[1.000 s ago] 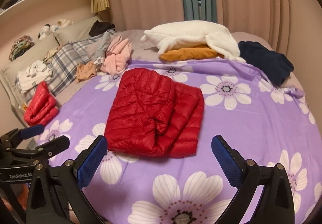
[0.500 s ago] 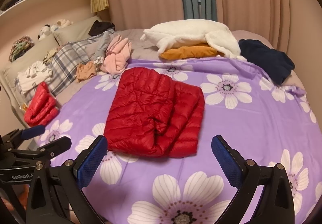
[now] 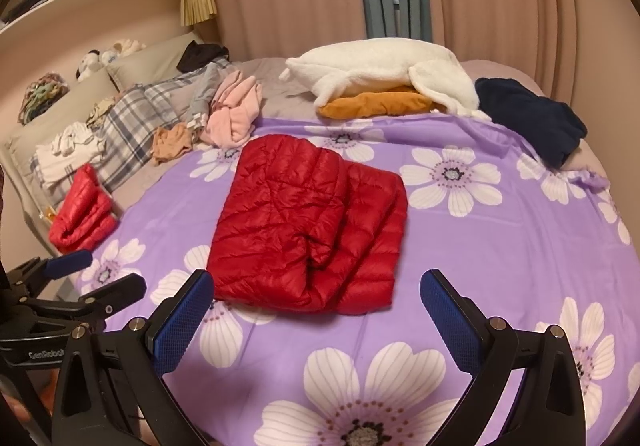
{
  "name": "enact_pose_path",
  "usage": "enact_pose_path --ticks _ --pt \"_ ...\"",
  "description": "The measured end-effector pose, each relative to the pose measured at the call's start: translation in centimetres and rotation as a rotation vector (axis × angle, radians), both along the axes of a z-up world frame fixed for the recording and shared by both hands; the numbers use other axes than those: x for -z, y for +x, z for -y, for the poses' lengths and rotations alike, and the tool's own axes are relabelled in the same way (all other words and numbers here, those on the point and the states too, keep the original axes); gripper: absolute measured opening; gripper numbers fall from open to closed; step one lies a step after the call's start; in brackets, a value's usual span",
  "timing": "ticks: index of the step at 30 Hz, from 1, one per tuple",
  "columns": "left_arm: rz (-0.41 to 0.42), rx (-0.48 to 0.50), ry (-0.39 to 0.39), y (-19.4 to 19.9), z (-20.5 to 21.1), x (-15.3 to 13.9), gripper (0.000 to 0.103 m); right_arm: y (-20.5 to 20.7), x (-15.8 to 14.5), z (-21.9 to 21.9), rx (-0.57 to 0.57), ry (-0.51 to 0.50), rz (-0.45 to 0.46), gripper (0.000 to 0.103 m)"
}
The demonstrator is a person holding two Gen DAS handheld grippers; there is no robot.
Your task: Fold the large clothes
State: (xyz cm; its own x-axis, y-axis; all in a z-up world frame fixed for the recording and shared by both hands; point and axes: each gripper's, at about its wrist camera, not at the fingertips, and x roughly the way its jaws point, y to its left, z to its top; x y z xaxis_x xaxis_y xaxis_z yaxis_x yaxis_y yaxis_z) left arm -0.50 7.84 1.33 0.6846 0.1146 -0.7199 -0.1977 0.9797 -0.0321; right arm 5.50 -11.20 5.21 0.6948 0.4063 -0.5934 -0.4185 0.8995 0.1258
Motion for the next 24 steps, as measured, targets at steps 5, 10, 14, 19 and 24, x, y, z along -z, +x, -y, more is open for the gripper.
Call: enact_pose_path --ticks 5,10,14,19,24 --pt "-0.001 0.002 0.000 -0.01 -0.10 0.08 0.103 0.00 0.03 -0.02 0.000 0.001 -0.001 0.102" --pt "-0.001 -0.001 0.005 -0.06 -0.15 0.11 0.103 -0.05 0.02 -0.10 0.001 0.002 -0.001 0.102" --pt "-0.002 -0.001 0.006 -0.13 -0.29 0.17 0.103 0.00 0.04 -0.05 0.000 0.001 -0.001 0.102" --pt "-0.003 -0.001 0.008 -0.10 -0.27 0.13 0.103 0.03 0.04 -0.05 -0.002 0.004 -0.002 0.102" --pt "0.006 -0.008 0.002 -0.28 -0.52 0.10 0.103 -0.11 0.00 -0.19 0.003 0.004 -0.004 0.102"
